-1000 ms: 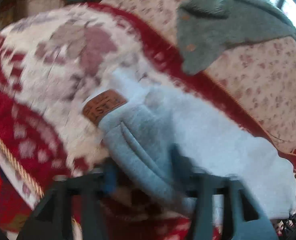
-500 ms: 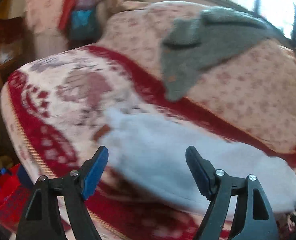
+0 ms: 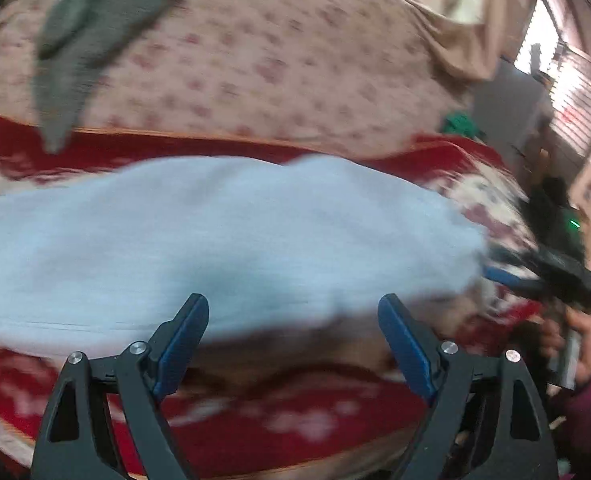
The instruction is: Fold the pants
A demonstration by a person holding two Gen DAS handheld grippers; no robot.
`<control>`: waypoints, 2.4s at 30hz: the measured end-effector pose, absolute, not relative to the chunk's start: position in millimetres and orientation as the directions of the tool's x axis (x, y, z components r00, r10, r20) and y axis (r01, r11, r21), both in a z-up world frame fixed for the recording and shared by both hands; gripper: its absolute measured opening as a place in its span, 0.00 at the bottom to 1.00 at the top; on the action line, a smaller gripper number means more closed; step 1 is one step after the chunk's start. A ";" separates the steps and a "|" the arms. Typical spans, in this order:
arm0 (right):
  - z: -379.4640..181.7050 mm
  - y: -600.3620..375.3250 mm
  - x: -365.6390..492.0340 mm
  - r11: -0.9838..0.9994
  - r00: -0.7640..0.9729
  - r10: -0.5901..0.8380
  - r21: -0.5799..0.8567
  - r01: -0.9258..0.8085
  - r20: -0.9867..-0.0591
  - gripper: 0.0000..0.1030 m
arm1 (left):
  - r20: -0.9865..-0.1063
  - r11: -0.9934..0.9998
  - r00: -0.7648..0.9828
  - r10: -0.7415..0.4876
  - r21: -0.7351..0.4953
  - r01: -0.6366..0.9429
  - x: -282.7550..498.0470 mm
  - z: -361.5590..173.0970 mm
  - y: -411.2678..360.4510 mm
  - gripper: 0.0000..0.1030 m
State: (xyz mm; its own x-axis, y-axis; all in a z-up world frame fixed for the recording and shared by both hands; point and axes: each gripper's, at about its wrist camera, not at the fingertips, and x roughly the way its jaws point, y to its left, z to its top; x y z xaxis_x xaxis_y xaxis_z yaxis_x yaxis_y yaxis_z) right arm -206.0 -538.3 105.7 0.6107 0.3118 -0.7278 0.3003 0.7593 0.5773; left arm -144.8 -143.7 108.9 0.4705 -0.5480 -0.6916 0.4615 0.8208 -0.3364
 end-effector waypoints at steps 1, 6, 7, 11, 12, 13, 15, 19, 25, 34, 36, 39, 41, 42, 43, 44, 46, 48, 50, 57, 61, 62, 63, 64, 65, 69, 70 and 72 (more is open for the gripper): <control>102.6 -542.0 -202.0 0.741 0.618 0.315 0.594 0.314 -0.720 0.68 | -0.692 0.795 0.432 -0.578 -0.361 0.487 -147.1 107.1 -160.6 0.84; 76.1 -557.9 -186.6 0.615 0.645 0.377 0.700 0.363 -0.665 0.69 | -0.684 0.737 0.342 -0.645 -0.438 0.514 -150.6 94.4 -212.2 0.85; 72.1 -559.9 -184.1 0.600 0.651 0.380 0.711 0.368 -0.657 0.69 | -0.690 0.750 0.349 -0.634 -0.438 0.496 -148.7 89.4 -222.5 0.86; 58.0 -574.7 -184.9 0.531 0.686 0.392 0.760 0.375 -0.612 0.59 | -0.709 0.782 0.363 -0.605 -0.443 0.438 -142.2 74.0 -244.5 0.86; 55.1 -577.4 -185.5 0.525 0.692 0.387 0.763 0.377 -0.609 0.49 | -0.712 0.789 0.369 -0.598 -0.441 0.428 -139.3 72.2 -245.9 0.86; 53.6 -580.5 -187.2 0.515 0.697 0.390 0.770 0.376 -0.601 0.46 | -0.715 0.796 0.374 -0.591 -0.440 0.416 -137.3 71.0 -249.1 0.86; 50.2 -584.4 -187.8 0.497 0.706 0.405 0.788 0.363 -0.581 0.41 | -0.724 0.804 0.372 -0.581 -0.441 0.399 -135.8 70.2 -249.5 0.86; 56.9 -582.2 -187.8 0.538 0.695 0.405 0.770 0.345 -0.594 0.43 | -0.714 0.791 0.356 -0.603 -0.477 0.383 -146.6 75.8 -240.6 0.86; 59.2 -576.8 -180.5 0.550 0.694 0.405 0.765 0.335 -0.595 0.60 | -0.731 0.807 0.358 -0.580 -0.458 0.373 -157.7 65.6 -244.1 0.87; 44.2 -589.2 -177.7 0.502 0.729 0.408 0.802 0.323 -0.549 0.30 | -0.675 0.786 0.404 -0.618 -0.519 0.336 -136.8 61.2 -258.1 0.73; 48.4 -588.4 -179.5 0.511 0.740 0.397 0.801 0.314 -0.543 0.26 | -0.689 0.794 0.397 -0.606 -0.493 0.355 -132.6 64.0 -264.3 0.21; 65.9 -587.6 -183.6 0.537 0.760 0.382 0.796 0.280 -0.525 0.23 | -0.694 0.782 0.368 -0.619 -0.505 0.364 -129.0 66.3 -262.7 0.16; 82.4 -586.9 -187.6 0.552 0.773 0.383 0.797 0.247 -0.505 0.21 | -0.676 0.755 0.346 -0.651 -0.529 0.387 -133.5 71.2 -260.5 0.07; 91.3 -585.9 -191.4 0.562 0.779 0.383 0.795 0.230 -0.496 0.20 | -0.669 0.742 0.333 -0.664 -0.539 0.399 -136.0 73.5 -260.4 0.07; 97.9 -584.6 -194.9 0.566 0.783 0.387 0.795 0.216 -0.488 0.20 | -0.663 0.730 0.323 -0.675 -0.535 0.426 -142.3 77.7 -261.8 0.07; 104.2 -583.2 -199.6 0.575 0.784 0.388 0.792 0.205 -0.484 0.19 | -0.666 0.730 0.328 -0.670 -0.513 0.451 -148.1 80.5 -263.0 0.07; 112.3 -579.1 -210.9 0.608 0.779 0.380 0.769 0.196 -0.499 0.17 | -0.672 0.746 0.364 -0.645 -0.450 0.492 -159.7 84.5 -265.9 0.07; 106.2 -575.7 -217.1 0.644 0.753 0.367 0.733 0.217 -0.546 0.16 | -0.680 0.765 0.393 -0.619 -0.409 0.497 -161.8 84.1 -267.1 0.08; 89.3 -576.6 -215.3 0.664 0.713 0.333 0.690 0.287 -0.617 0.16 | -0.681 0.774 0.400 -0.613 -0.416 0.478 -156.7 84.2 -264.6 0.15; 83.2 -570.0 -207.8 0.761 0.602 0.223 0.523 0.384 -0.767 0.26 | -0.623 0.804 0.509 -0.593 -0.429 0.412 -132.5 95.8 -241.4 0.75; 117.4 -562.8 -214.2 0.839 0.590 0.109 0.393 0.377 -0.800 0.37 | -0.692 0.825 0.459 -0.557 -0.399 0.399 -114.8 72.8 -249.4 0.75; 129.0 -556.5 -213.4 0.865 0.600 0.074 0.351 0.359 -0.796 0.37 | -0.705 0.827 0.446 -0.552 -0.394 0.401 -114.2 66.8 -251.0 0.74; 137.5 -551.2 -209.8 0.879 0.613 0.060 0.333 0.342 -0.788 0.38 | -0.715 0.828 0.433 -0.548 -0.390 0.403 -114.9 61.6 -252.8 0.73; 147.3 -542.6 -201.6 0.895 0.632 0.068 0.328 0.304 -0.772 0.41 | -0.727 0.829 0.420 -0.543 -0.382 0.409 -115.9 55.6 -255.2 0.73; 153.8 -536.0 -192.5 0.906 0.643 0.091 0.332 0.264 -0.760 0.43 | -0.731 0.831 0.421 -0.537 -0.372 0.414 -117.6 53.2 -256.3 0.73; 161.9 -499.3 -135.7 0.945 0.655 0.161 0.308 0.114 -0.738 0.57 | -0.708 0.823 0.444 -0.549 -0.368 0.432 -113.0 70.5 -247.1 0.73; 159.0 -489.4 -116.1 0.954 0.652 0.170 0.289 0.079 -0.739 0.57 | -0.698 0.828 0.464 -0.545 -0.358 0.432 -106.5 79.3 -242.1 0.73; 148.6 -476.6 -87.1 0.961 0.634 0.177 0.270 0.053 -0.753 0.57 | -0.696 0.846 0.502 -0.514 -0.313 0.432 -87.0 94.3 -237.2 0.74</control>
State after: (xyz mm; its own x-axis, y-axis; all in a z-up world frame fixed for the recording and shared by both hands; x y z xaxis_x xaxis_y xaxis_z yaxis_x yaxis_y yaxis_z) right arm -87.1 -476.6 148.6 0.6337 0.1767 -0.7531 0.0527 0.9614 0.2699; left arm -87.0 -237.2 94.3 0.5018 -0.5140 -0.6957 0.4323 0.8457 -0.3130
